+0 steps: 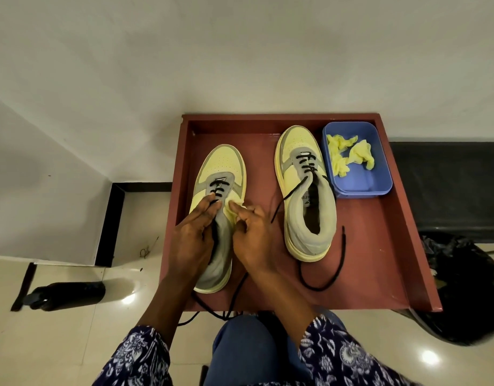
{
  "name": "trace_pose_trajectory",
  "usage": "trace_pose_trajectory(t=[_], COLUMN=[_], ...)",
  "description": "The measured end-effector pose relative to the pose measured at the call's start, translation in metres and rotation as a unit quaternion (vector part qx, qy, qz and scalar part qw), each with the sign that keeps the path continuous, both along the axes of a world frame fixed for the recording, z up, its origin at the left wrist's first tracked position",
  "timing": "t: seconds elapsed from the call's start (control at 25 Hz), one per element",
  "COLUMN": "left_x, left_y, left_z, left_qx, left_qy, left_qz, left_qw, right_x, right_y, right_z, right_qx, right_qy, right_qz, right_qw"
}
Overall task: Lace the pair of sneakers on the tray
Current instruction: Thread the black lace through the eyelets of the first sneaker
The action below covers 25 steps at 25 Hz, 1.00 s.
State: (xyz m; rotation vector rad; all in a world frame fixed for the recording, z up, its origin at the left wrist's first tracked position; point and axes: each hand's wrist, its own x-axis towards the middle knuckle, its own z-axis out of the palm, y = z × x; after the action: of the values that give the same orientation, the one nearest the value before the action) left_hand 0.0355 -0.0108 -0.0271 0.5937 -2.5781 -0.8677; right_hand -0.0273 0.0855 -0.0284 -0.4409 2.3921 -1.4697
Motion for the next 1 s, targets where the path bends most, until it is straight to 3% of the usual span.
trace_pose_trajectory(t=[0.12, 0.36, 0.48, 0.56, 0.8, 1.0], left_x=[-0.001, 0.0, -0.001, -0.001, -0.001, -0.003], left_y=[0.0, -0.002, -0.002, -0.002, -0.001, 0.001], left_z=[0.0, -0.003, -0.003, -0.004, -0.002, -0.003], left_qx=[0.008, 0.016, 0.014, 0.015, 0.019, 0.03], left_qy=[0.003, -0.001, 0.007, 0.006, 0.006, 0.01], left_qz=[0.001, -0.006, -0.006, 0.0, 0.003, 0.008], left_qw=[1.0, 1.0, 1.0, 1.0, 1.0, 0.999], right_x=[0.02, 0.006, -0.021, -0.039, -0.096, -0.086], right_y=[0.008, 0.0, -0.015, -0.023, -0.046, -0.039], right_z=[-0.006, -0.022, -0.025, -0.022, -0.001, 0.0], right_qx=[-0.034, -0.012, 0.038, 0.02, 0.081, 0.088], right_qy=[0.001, -0.143, -0.133, -0.11, -0.15, -0.149], right_qz=[-0.021, -0.075, -0.064, -0.065, -0.039, -0.009], right_qw=[0.999, 0.987, 0.988, 0.992, 0.985, 0.985])
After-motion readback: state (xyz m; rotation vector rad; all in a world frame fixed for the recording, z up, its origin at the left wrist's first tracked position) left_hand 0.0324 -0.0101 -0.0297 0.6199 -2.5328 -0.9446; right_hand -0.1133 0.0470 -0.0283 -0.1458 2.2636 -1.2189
